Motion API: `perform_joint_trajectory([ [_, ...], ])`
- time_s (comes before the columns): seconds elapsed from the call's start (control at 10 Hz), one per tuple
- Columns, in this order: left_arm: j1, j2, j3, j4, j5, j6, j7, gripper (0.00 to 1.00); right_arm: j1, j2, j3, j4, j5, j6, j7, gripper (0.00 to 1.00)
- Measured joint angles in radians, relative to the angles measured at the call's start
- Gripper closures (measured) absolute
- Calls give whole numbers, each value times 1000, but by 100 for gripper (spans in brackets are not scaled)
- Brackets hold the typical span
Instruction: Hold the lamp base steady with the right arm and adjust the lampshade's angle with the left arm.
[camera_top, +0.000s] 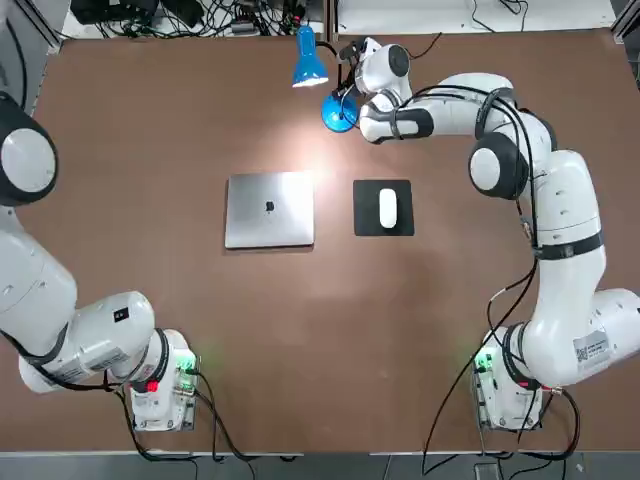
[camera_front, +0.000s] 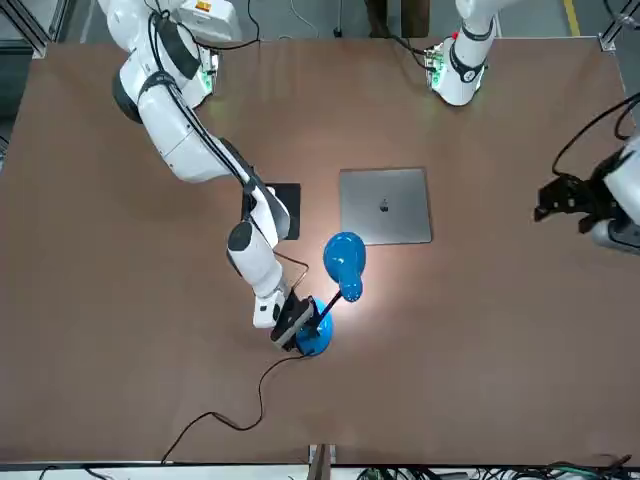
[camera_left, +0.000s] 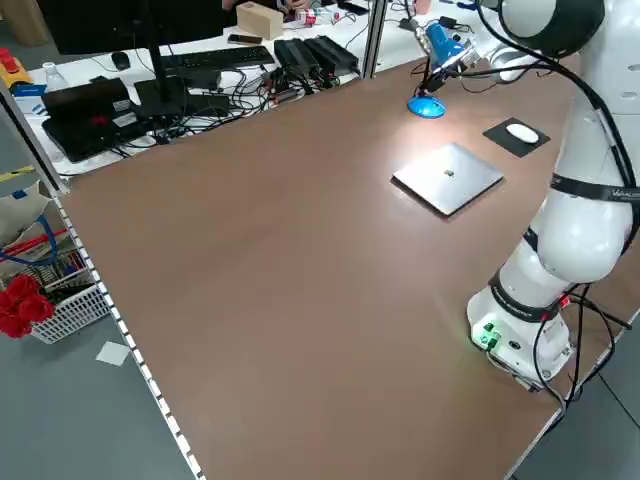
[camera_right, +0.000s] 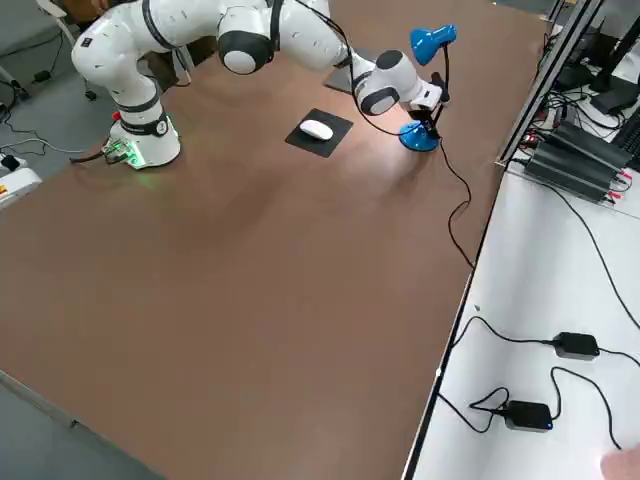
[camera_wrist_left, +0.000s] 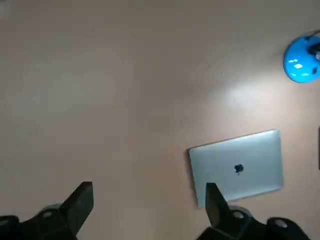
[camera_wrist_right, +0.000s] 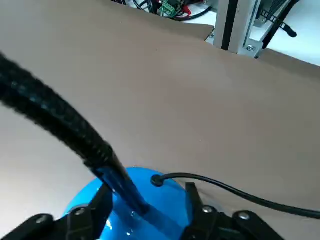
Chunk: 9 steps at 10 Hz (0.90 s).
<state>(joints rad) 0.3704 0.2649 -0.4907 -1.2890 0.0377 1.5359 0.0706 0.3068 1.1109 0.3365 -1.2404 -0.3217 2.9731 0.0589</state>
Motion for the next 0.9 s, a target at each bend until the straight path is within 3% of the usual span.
perform_joint_trajectory([
  [0.2, 28, -69, 27, -131, 0, 107, 23, 2, 0, -4, 0, 6, 0, 0, 9, 19],
  [0.3, -22, -106, 106, -184, 0, 138, 24, 2, -1, -14, 1, 2, 0, 0, 17, 16],
  [0.4, -118, -136, 236, -220, -9, 150, 30, 2, -4, -40, 1, -19, 0, 0, 23, 10],
  [0.6, -264, -183, 432, -254, -47, 160, 34, 1, -26, -136, 0, -131, 0, -3, 30, 0],
  [0.7, -290, -198, 477, -263, -59, 163, 35, 1, -42, -193, -1, -205, 0, -4, 32, 0],
  [0.9, -292, -210, 492, -279, -61, 165, 35, 0, -69, -345, -23, -385, 0, -17, 48, 0],
])
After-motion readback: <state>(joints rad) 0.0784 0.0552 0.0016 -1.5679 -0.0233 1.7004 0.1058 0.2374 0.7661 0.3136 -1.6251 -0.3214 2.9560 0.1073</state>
